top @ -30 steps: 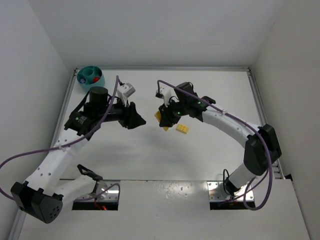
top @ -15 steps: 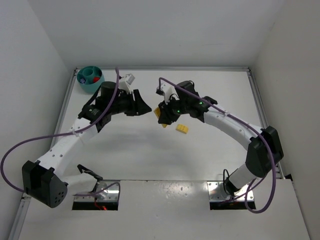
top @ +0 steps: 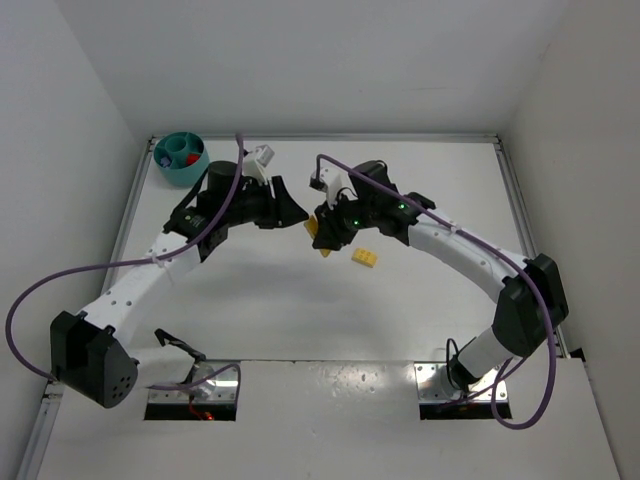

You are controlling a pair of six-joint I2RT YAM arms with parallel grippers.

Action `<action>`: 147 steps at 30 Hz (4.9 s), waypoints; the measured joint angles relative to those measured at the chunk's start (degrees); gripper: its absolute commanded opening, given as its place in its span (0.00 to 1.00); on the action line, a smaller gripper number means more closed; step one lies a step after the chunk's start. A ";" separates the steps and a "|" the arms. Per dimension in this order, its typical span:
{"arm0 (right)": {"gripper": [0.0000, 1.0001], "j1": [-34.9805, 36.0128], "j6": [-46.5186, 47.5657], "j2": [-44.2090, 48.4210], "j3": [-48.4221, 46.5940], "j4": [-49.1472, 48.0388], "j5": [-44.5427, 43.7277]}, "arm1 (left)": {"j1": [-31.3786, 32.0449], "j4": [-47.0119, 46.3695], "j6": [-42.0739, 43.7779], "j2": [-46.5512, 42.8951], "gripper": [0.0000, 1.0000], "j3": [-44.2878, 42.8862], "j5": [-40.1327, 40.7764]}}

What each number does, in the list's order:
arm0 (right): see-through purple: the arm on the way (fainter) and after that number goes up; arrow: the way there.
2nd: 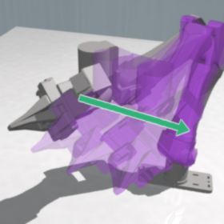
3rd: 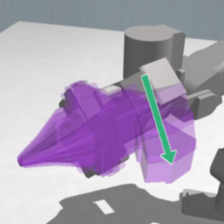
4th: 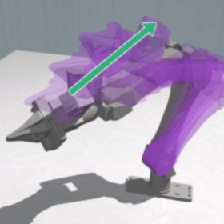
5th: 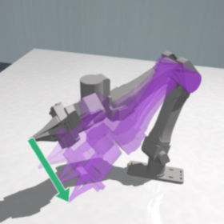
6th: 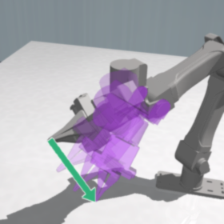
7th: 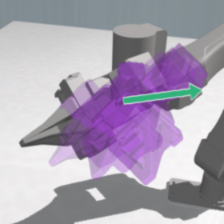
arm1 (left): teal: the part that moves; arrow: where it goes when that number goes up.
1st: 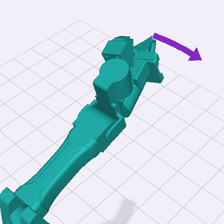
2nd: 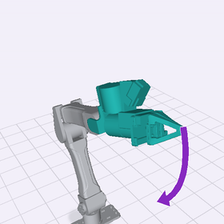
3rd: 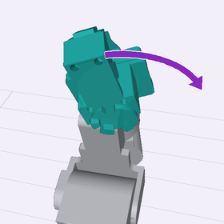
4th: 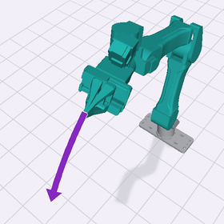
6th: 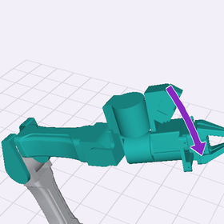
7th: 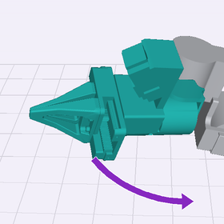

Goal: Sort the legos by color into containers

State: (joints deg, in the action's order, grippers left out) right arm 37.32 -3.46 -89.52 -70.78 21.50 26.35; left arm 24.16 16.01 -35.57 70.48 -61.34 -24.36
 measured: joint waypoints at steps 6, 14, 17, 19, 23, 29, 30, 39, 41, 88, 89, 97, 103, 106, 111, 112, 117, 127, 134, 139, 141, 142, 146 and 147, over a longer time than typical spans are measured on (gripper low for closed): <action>0.00 0.28 0.24 0.00 -0.63 0.04 -0.13 | 0.66 -1.53 -0.11 0.00 0.49 0.90 -1.01; 0.00 0.74 0.42 0.00 -1.40 0.42 -0.17 | 1.64 -2.38 -0.13 0.00 0.46 2.23 -1.79; 0.00 0.81 0.42 0.00 -1.77 0.42 -0.17 | 1.64 -2.47 -0.20 0.00 0.36 2.75 -1.90; 0.00 0.81 0.44 0.00 -1.79 0.46 -0.22 | 1.66 -2.73 -0.09 0.00 0.25 3.02 -2.23; 0.00 1.11 0.63 -0.02 -1.79 0.52 -1.07 | 1.79 -3.34 0.50 0.00 0.05 3.04 -2.80; 0.34 1.20 0.98 -0.02 -1.79 0.26 -1.40 | 2.05 -1.99 2.32 0.02 0.00 2.01 -0.98; 0.41 1.20 1.05 0.00 -1.79 -0.04 -1.42 | 2.12 -1.38 2.75 0.02 0.00 1.49 -0.44; 0.61 0.87 2.23 3.26 -1.90 1.88 -2.71 | -6.27 1.92 10.10 -0.24 0.00 -3.74 14.34; 0.64 0.66 2.58 4.83 -1.88 2.14 -3.87 | -9.73 1.97 12.70 -0.17 0.00 -5.05 17.94; 0.65 -3.23 3.45 2.21 1.11 1.66 -7.72 | -39.45 -9.62 22.62 50.62 0.24 -46.71 20.09; 0.65 -3.34 3.45 2.19 1.11 1.66 -7.74 | -39.43 -9.44 22.62 50.62 0.33 -46.71 20.09; 0.65 -4.15 3.52 2.19 1.44 1.40 -7.96 | -39.21 -8.83 22.80 50.64 0.61 -46.73 20.11; 0.62 -6.08 5.49 2.23 5.62 3.41 -8.39 | -39.21 -7.78 23.17 50.14 0.62 -47.34 19.63; 0.62 -7.02 7.41 2.23 9.42 5.42 -8.33 | -39.21 -7.30 23.96 47.19 0.62 -45.44 17.07; 0.65 -8.20 9.14 2.19 14.93 9.49 -6.93 | -39.19 -6.95 26.62 32.00 0.72 -33.16 9.11; 0.67 -8.24 9.31 2.14 15.41 9.97 -6.27 | -39.19 -7.02 27.15 27.78 0.73 -29.86 7.43; 0.71 -8.24 10.05 1.09 16.04 10.19 -5.20 | -39.19 -7.78 28.72 11.43 0.76 -18.71 1.53; 0.71 -8.92 11.61 -5.07 15.32 5.79 -9.62 | -39.19 -3.65 32.28 5.79 0.76 -11.06 -6.64; 0.71 -12.33 14.40 -10.84 14.45 4.55 -10.84 | -38.86 -2.23 33.66 3.65 0.76 -7.82 -12.52; 0.71 -14.29 16.44 -12.96 13.25 3.54 -10.71 | -38.80 -2.21 33.64 3.54 0.76 -6.78 -14.23; 0.71 -14.80 17.31 -13.88 12.52 3.41 -10.05 | -38.80 -2.14 33.64 3.54 0.76 -6.23 -14.73; 0.71 -15.02 17.77 -14.53 12.02 3.26 -9.44 | -38.80 -1.97 33.64 3.54 0.76 -6.01 -14.95; 0.67 -15.13 19.47 -16.20 10.23 2.51 -7.15 | -38.80 -1.95 33.59 3.56 0.76 -5.29 -15.93; 0.61 -15.13 19.82 -16.46 9.99 2.47 -6.60 | -38.80 -1.97 33.59 3.56 0.76 -5.05 -16.24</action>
State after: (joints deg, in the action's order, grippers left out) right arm 22.20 16.36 -105.97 -60.80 23.97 19.75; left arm -14.63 14.04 -1.98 74.04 -66.39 -40.60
